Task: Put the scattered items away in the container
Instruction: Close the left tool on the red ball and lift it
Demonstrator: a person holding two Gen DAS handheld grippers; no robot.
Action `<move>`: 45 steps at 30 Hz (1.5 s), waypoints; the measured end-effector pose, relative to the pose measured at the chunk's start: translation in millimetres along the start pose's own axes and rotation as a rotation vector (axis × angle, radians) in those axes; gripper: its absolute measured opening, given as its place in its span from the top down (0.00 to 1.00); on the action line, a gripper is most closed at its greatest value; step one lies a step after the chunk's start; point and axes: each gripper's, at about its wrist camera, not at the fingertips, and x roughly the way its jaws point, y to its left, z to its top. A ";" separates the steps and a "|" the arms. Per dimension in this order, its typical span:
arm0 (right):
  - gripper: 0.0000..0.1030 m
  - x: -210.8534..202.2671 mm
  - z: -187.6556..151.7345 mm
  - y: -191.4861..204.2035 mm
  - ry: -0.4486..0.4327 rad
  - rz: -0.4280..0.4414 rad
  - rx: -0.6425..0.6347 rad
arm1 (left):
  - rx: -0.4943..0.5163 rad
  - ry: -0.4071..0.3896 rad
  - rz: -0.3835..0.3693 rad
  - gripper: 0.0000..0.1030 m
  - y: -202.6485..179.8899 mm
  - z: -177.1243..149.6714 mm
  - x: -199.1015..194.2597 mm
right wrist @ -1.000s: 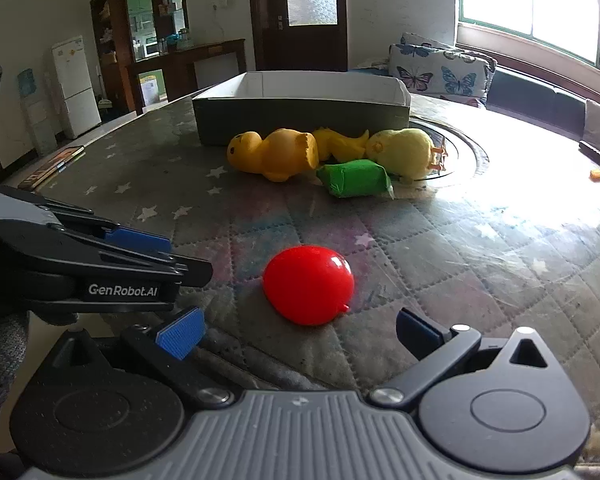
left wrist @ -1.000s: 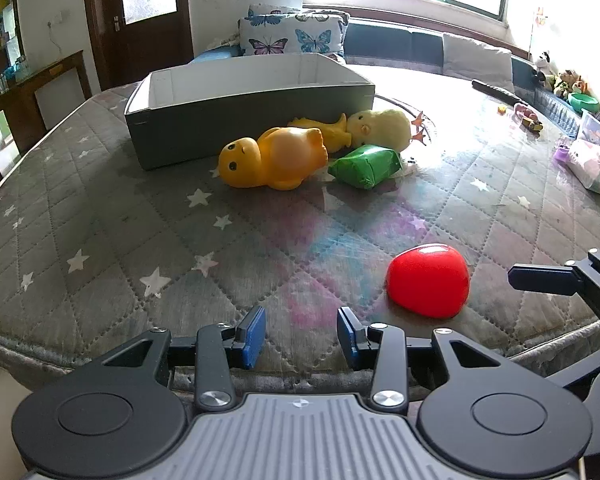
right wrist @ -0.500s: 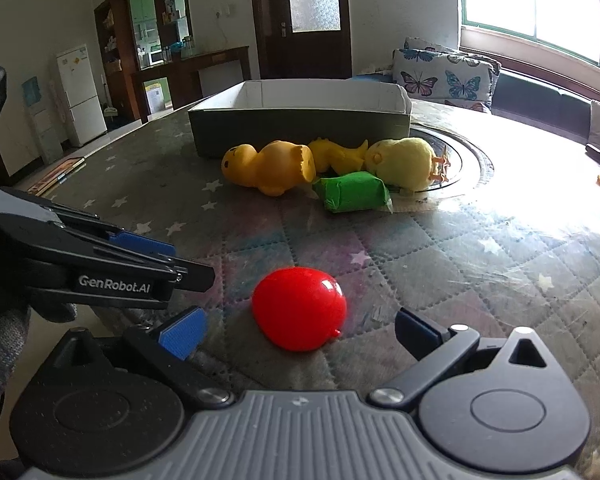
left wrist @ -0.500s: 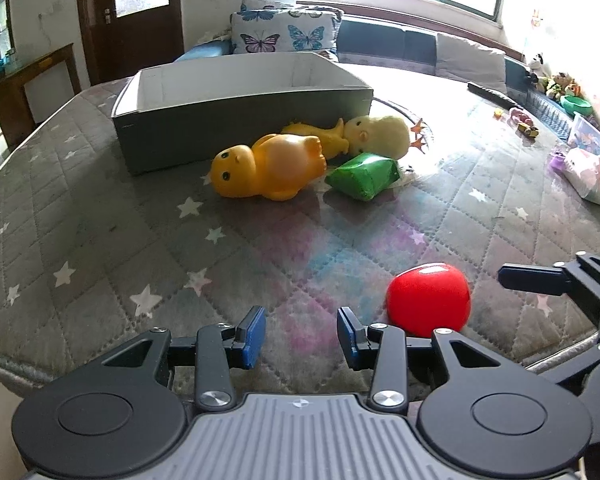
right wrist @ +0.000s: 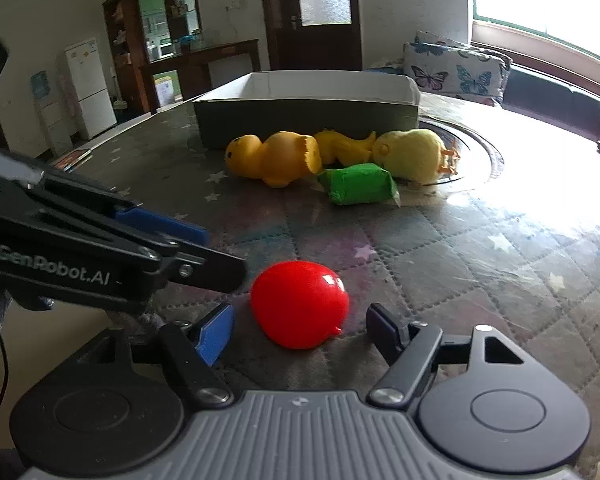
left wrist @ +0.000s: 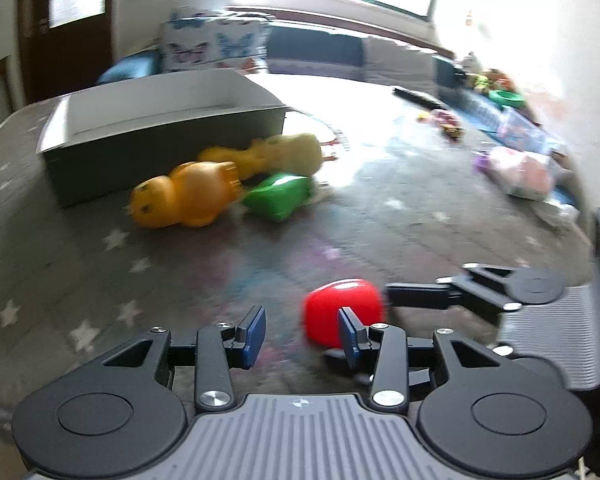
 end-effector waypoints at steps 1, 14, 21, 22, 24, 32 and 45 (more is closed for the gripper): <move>0.32 0.4 -0.3 1.3 -0.003 0.003 -0.009 | 0.014 0.005 -0.017 0.58 -2.7 1.7 1.0; 0.32 4.2 -0.8 2.3 -0.021 0.035 -0.048 | 0.105 0.104 -0.062 0.58 -17.3 16.0 29.5; 0.32 6.7 1.9 -2.8 -0.024 0.052 -0.053 | 0.083 0.127 -0.067 0.55 -8.9 20.5 35.9; 0.32 7.4 2.3 -2.8 -0.024 0.052 -0.057 | 0.075 0.128 -0.070 0.54 -7.5 21.2 36.5; 0.32 8.9 3.2 -2.8 -0.024 0.049 -0.065 | 0.054 0.131 -0.078 0.53 -4.1 22.2 37.9; 0.32 15.9 5.4 -0.6 -0.033 0.037 -0.098 | -0.080 0.187 -0.123 0.45 12.9 27.0 50.2; 0.40 24.5 16.4 -8.9 -0.042 0.030 -0.093 | -0.114 0.208 -0.122 0.46 20.8 39.5 59.3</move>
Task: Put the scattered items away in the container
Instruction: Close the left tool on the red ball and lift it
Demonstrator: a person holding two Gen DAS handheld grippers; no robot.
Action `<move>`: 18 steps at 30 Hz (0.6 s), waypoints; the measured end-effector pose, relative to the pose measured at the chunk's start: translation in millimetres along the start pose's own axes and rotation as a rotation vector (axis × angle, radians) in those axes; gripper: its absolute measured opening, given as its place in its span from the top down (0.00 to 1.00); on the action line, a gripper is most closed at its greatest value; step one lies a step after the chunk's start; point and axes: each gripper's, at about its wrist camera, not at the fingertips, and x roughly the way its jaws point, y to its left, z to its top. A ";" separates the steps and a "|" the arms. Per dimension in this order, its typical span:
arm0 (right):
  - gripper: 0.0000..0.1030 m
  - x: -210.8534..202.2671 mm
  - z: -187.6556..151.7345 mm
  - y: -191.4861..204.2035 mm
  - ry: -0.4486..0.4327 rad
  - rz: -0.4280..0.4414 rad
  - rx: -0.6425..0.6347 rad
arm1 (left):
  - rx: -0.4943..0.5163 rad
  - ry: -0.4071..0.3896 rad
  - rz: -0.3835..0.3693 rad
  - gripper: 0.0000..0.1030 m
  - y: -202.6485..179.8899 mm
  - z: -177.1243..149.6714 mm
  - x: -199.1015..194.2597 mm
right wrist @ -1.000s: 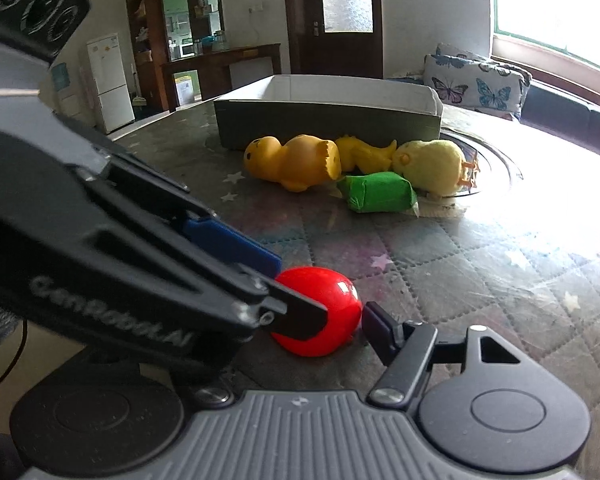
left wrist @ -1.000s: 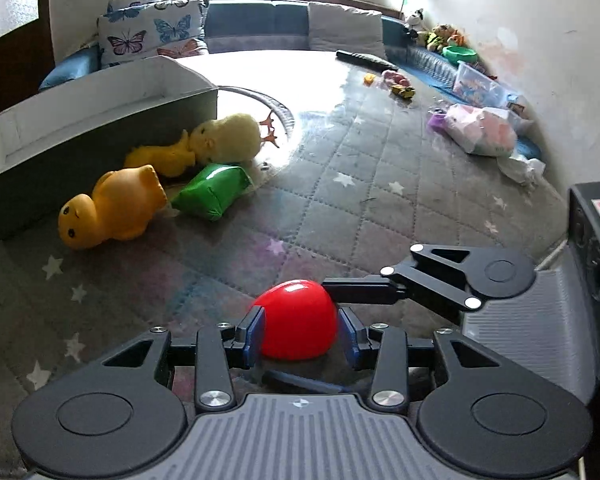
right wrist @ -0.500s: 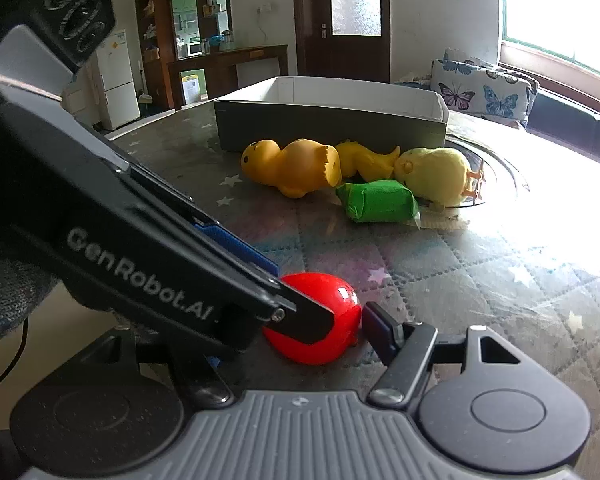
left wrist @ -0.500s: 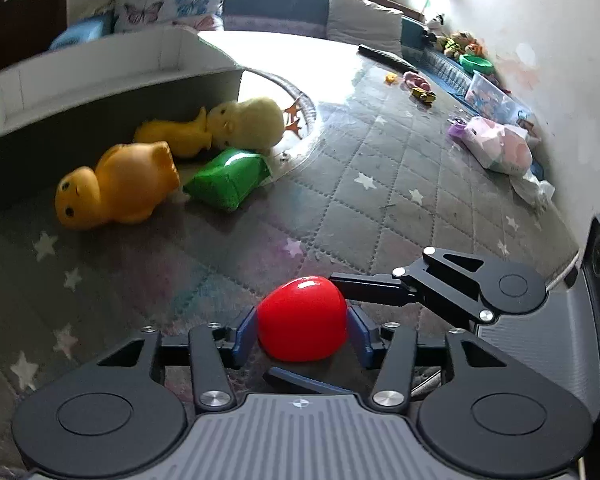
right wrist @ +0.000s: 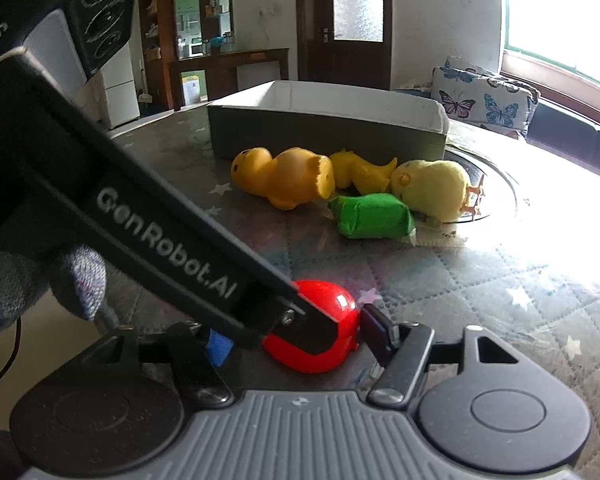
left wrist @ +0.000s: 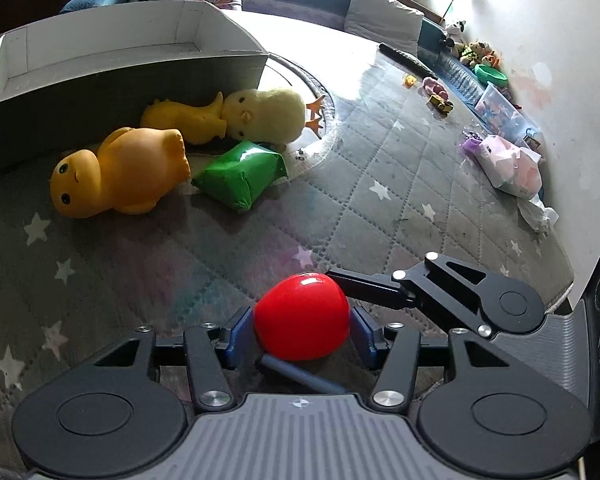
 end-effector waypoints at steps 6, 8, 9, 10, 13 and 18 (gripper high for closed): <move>0.42 3.8 3.0 -4.7 0.007 0.006 0.000 | -0.018 0.015 0.013 0.45 1.0 6.4 2.6; 0.42 4.6 3.2 -3.7 0.006 0.000 -0.010 | -0.014 0.018 0.020 0.45 0.0 7.8 3.7; 0.42 5.3 3.4 -3.6 0.006 -0.002 -0.013 | -0.015 0.018 0.022 0.45 -0.1 8.4 4.1; 0.42 5.8 3.5 -3.6 0.005 -0.004 -0.014 | -0.017 0.020 0.024 0.45 -0.1 9.0 4.5; 0.41 7.7 4.2 -4.1 0.004 -0.003 -0.019 | -0.030 0.033 0.041 0.44 -1.8 12.7 6.4; 0.34 10.3 4.7 -4.6 0.000 0.006 -0.020 | -0.024 0.045 0.035 0.44 -0.8 16.4 8.6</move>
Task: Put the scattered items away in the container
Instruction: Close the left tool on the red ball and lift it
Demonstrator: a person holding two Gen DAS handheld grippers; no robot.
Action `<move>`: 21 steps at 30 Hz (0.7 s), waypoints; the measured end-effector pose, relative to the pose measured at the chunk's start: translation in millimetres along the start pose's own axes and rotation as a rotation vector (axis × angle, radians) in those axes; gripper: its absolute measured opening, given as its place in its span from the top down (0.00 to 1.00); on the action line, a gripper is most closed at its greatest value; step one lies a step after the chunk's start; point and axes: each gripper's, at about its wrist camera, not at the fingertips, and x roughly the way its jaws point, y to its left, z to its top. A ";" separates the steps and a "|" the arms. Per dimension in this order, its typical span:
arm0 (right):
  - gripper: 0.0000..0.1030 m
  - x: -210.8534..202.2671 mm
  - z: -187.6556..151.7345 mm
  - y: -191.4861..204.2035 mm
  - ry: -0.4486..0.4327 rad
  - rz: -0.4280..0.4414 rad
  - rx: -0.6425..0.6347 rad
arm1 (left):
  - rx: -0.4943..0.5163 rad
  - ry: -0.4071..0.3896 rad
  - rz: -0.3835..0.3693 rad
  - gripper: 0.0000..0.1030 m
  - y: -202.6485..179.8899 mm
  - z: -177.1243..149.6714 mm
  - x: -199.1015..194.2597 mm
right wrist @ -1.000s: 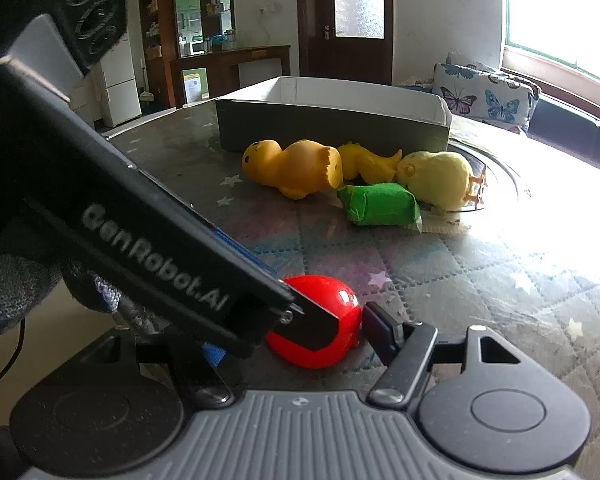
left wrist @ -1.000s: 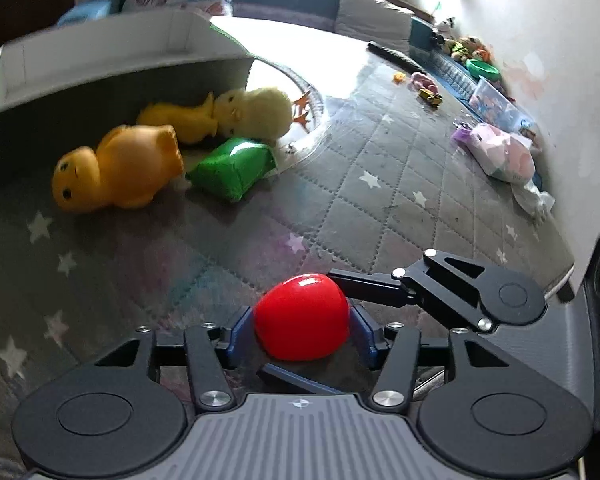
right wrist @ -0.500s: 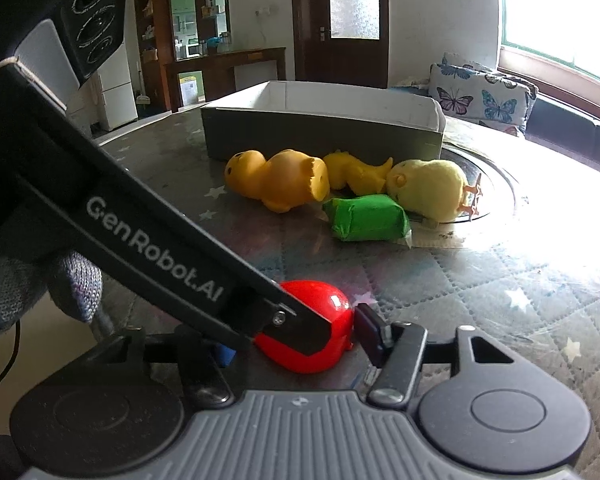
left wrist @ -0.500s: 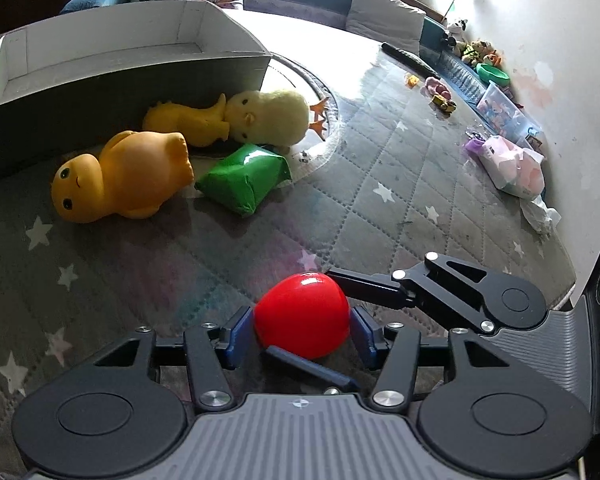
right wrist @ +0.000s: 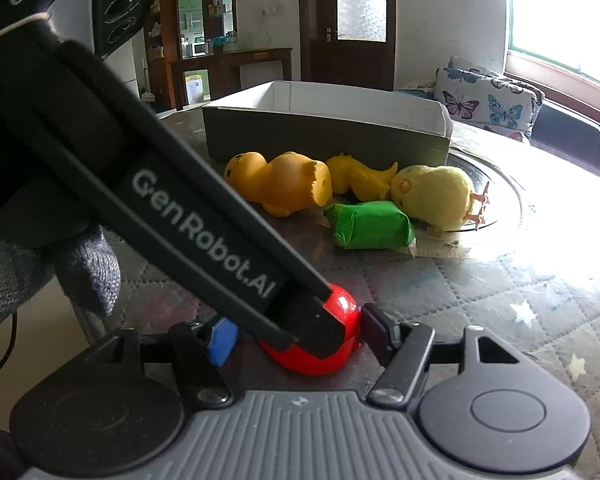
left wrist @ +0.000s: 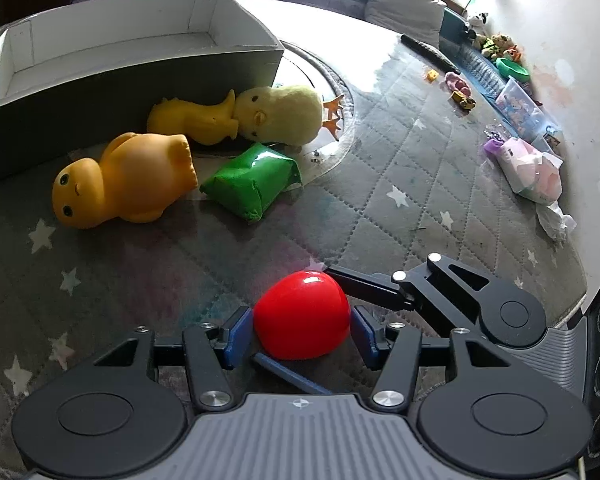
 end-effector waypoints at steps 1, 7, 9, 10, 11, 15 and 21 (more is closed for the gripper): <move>0.34 0.1 -0.4 -0.3 0.000 -0.001 -0.001 | 0.008 -0.003 -0.005 0.44 0.6 -0.2 0.2; 0.34 -2.4 -2.8 -6.3 -0.009 0.008 0.017 | 0.007 0.006 0.023 0.44 -6.2 2.9 1.5; 0.33 -1.9 -2.5 -7.4 -0.014 0.010 0.023 | -0.024 0.008 0.033 0.44 -7.3 4.7 3.4; 0.33 -1.5 -2.7 -7.4 -0.016 0.007 0.021 | -0.039 0.009 0.038 0.44 -7.9 5.6 4.3; 0.33 -1.2 -3.0 -7.7 -0.019 0.005 0.018 | -0.036 0.009 0.045 0.43 -9.3 6.0 5.0; 0.40 -2.0 -4.0 -11.9 -0.028 0.006 0.022 | -0.019 0.000 0.068 0.42 -12.9 6.4 7.2; 0.43 -2.7 -3.3 -16.2 -0.036 0.000 0.021 | 0.053 -0.024 0.134 0.41 -26.2 6.0 13.3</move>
